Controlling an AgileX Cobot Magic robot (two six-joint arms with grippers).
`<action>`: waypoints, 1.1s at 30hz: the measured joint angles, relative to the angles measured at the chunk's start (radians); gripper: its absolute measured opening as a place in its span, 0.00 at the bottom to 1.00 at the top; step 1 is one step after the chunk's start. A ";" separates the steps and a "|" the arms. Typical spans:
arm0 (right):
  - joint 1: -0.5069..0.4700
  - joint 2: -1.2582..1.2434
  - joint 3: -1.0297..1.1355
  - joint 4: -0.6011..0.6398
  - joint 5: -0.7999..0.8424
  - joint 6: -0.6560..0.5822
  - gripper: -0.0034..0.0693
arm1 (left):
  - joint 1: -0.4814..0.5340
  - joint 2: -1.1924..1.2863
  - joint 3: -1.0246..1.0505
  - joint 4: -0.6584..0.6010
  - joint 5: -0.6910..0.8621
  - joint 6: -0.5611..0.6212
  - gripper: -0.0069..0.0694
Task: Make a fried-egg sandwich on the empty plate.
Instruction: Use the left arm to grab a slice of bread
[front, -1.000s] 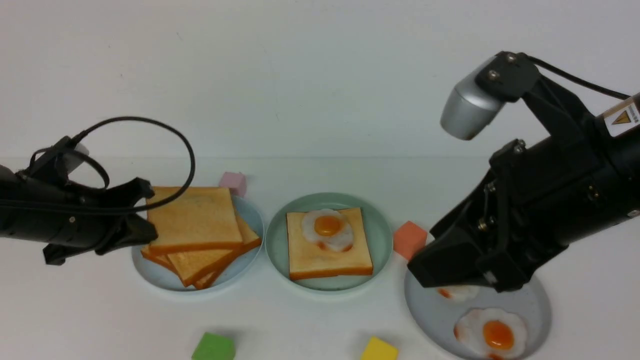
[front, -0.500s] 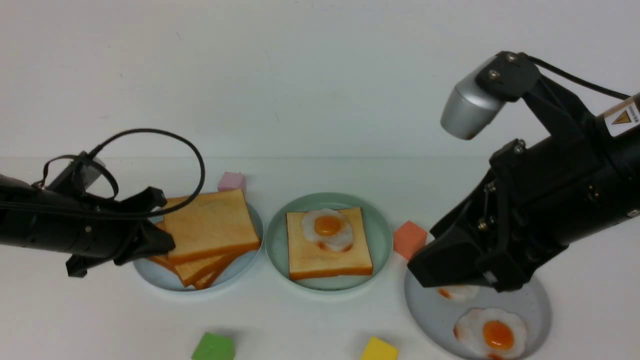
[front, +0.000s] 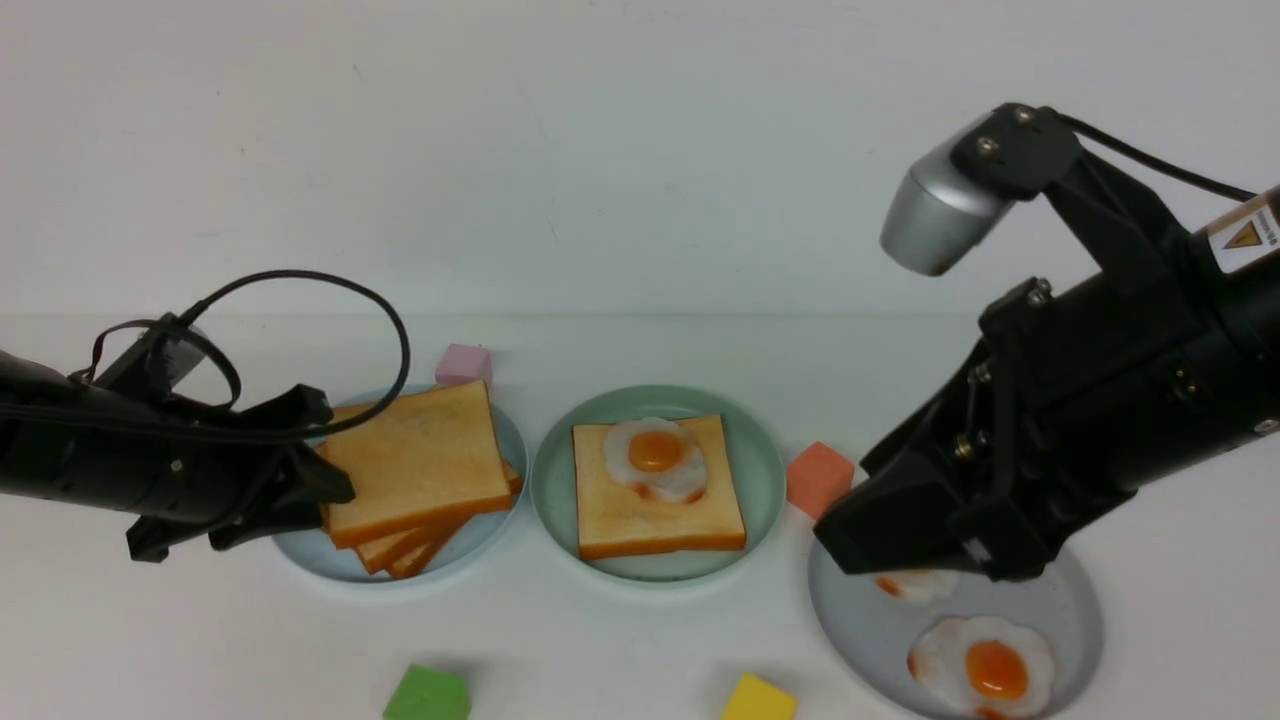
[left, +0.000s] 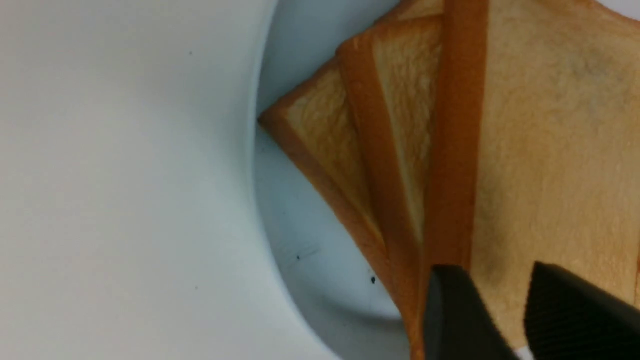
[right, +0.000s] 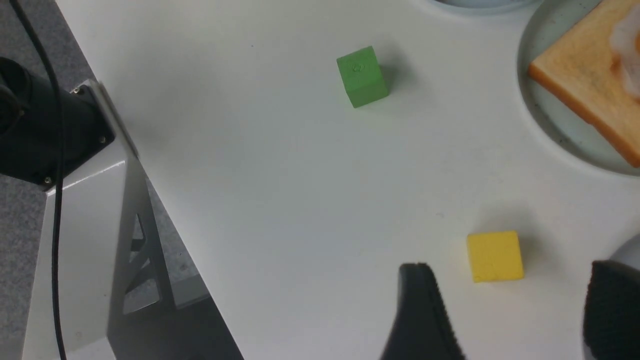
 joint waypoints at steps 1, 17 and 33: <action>0.000 0.000 0.000 0.000 0.000 0.000 0.66 | 0.000 0.000 0.000 0.000 0.000 0.005 0.49; 0.000 0.000 0.000 0.002 -0.002 0.000 0.66 | 0.000 0.062 -0.006 -0.061 -0.007 0.063 0.36; 0.000 0.000 0.000 0.002 0.000 0.000 0.66 | 0.000 0.063 -0.008 -0.094 0.008 0.110 0.17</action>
